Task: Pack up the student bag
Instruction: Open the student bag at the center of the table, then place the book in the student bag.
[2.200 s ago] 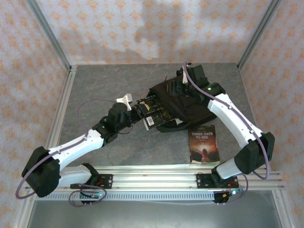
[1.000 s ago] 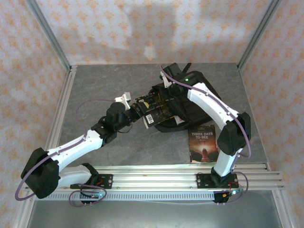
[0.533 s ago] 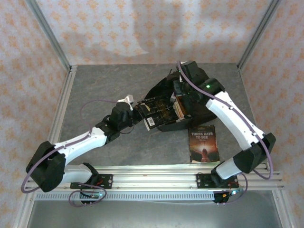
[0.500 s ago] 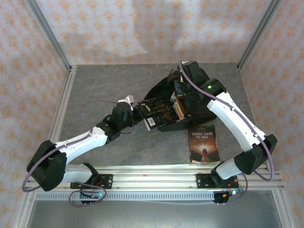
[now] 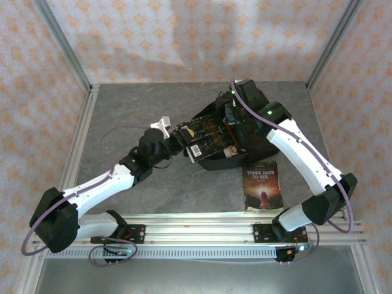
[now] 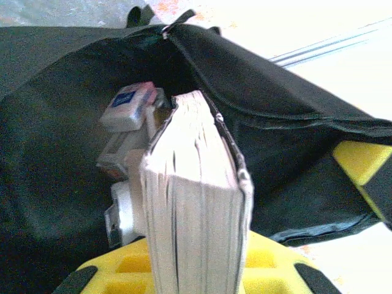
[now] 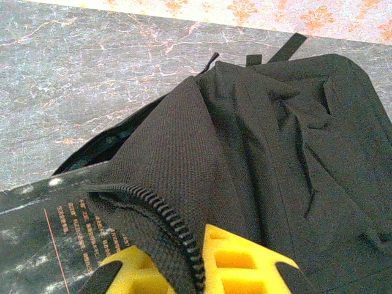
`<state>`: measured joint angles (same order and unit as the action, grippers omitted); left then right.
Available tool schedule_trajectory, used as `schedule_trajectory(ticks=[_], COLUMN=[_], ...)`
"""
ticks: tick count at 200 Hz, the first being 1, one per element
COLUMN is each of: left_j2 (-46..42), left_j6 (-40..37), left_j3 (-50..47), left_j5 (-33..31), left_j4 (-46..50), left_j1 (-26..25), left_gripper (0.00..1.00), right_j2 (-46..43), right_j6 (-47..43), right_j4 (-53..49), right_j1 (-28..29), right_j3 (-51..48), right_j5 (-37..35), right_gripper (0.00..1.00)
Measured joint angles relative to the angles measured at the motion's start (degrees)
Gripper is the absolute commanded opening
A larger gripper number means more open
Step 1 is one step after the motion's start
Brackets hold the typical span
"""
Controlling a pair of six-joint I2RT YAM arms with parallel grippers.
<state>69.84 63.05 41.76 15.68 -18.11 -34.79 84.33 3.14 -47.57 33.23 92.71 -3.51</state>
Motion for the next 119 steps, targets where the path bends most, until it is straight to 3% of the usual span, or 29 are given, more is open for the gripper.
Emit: schedule_trajectory(ticks=[47, 119], left_j2=[7.69, 22.64], left_j6=[3.17, 7.04], left_j3=[3.34, 11.56], left_j5=[0.42, -0.35], left_j4=[-5.33, -9.64], left_j1=[-0.57, -5.88], left_gripper=[0.0, 0.0], right_j2=[0.02, 0.04], right_j6=[0.26, 1.31], right_j4=[-0.02, 0.0], right_j1=[0.0, 0.0], right_j3=[0.02, 0.02], right_j5=[0.02, 0.13], right_gripper=[0.0, 0.0])
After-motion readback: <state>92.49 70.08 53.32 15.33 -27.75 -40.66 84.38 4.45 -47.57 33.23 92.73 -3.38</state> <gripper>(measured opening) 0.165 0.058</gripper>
